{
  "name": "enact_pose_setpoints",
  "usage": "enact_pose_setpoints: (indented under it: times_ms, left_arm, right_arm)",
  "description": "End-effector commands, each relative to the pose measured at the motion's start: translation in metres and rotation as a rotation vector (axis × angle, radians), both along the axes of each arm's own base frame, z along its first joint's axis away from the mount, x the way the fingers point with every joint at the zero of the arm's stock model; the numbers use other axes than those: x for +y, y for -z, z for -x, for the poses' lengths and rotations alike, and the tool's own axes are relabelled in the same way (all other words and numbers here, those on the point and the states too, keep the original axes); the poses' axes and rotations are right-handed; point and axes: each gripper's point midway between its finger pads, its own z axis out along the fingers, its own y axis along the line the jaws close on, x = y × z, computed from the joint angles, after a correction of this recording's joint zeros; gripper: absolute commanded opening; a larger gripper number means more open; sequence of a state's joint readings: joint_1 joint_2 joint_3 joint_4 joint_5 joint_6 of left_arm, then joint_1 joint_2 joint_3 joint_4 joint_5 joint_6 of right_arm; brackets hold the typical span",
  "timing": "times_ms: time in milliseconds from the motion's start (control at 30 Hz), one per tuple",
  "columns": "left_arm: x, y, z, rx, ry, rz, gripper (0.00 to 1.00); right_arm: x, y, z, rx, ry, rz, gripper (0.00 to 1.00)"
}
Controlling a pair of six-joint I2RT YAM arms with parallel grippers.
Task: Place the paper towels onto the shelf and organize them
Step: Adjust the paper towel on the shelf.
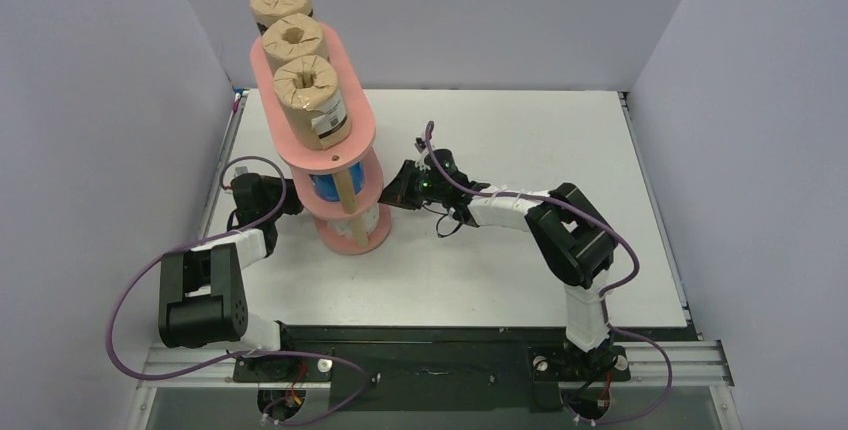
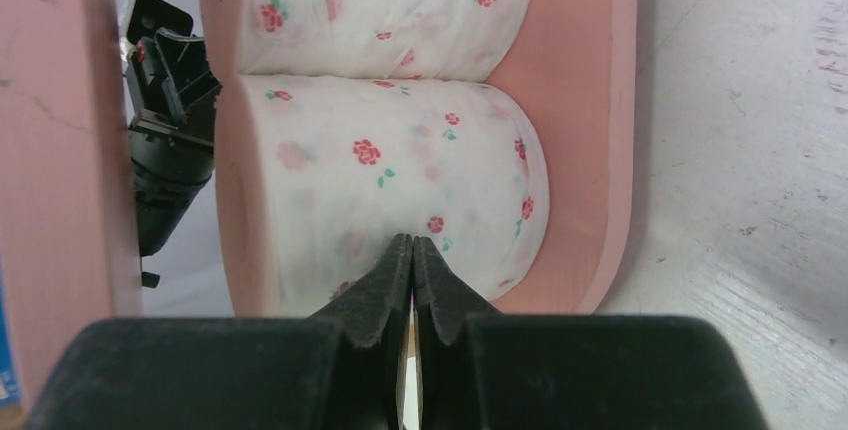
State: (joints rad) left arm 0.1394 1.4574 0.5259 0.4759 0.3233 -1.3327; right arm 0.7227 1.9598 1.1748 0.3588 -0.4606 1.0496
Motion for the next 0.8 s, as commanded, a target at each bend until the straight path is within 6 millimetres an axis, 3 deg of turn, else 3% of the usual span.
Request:
enact_pose_setpoints:
  times_ms: [0,500,767]
  left_arm:
    - [0.0,-0.02,-0.005,-0.08,-0.002,-0.004,0.0]
    - [0.005,-0.023,0.001,-0.083,-0.014,-0.007,0.0]
    - [0.02,-0.036,0.008,-0.1,-0.044,-0.028,0.0]
  right_arm:
    - [0.022,-0.017,0.002,-0.03,-0.046,-0.068,0.0]
    - [0.029,-0.017,0.002,-0.019,-0.062,-0.08,0.0]
    - [0.016,-0.027,-0.002,-0.037,-0.031,-0.089,0.0]
